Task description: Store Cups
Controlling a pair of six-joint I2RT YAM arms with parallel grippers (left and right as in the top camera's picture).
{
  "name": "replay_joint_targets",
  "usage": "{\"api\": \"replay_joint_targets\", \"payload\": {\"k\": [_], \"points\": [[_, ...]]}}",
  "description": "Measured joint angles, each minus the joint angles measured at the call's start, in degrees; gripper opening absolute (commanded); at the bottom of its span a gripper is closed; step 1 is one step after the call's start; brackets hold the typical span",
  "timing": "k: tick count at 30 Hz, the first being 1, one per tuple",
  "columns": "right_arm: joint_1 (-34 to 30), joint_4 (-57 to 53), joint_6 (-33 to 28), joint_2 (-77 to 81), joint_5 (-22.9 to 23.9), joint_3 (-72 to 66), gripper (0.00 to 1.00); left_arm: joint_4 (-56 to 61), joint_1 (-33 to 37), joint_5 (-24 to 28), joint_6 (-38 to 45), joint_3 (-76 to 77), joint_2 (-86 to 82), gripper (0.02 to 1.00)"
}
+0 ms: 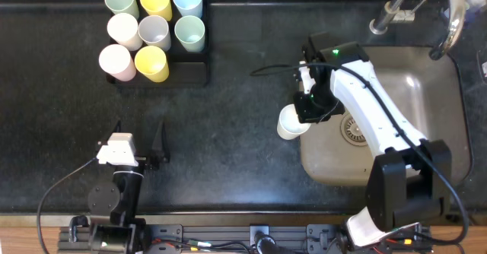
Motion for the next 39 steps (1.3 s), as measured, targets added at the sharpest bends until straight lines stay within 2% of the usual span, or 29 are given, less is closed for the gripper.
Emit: {"api": "replay_joint_targets", "payload": {"k": [9,15,21,25,30,33,39], "points": [[0.7,2.32,-0.02,-0.35,-1.18,0.04,0.045,0.02,0.0,0.0,0.0,0.0,0.0,1.0],[1.29,2.21,2.25,-3.41,-1.92,2.56,0.042,0.02,0.0,0.0,0.0,0.0,0.0,1.0],[3.65,1.11,7.23,-6.62,-1.03,23.06,0.042,0.02,0.0,0.0,-0.02,0.0,0.0,1.0],[9.53,-4.39,9.64,-3.41,-0.44,40.96,0.042,0.02,0.0,0.0,0.0,0.0,0.0,1.0],[17.55,-6.82,10.82,8.09,-0.66,59.54,0.04,0.02,0.0,0.0,0.0,0.0,0.0,1.0],[20.0,-6.91,11.67,15.34,-0.72,64.22,0.04,0.02,0.0,0.0,0.0,0.0,0.0,1.0],[22.71,-7.13,13.6,25.24,0.11,64.87,0.04,0.02,0.0,0.0,0.0,0.0,0.0,1.0]]}}
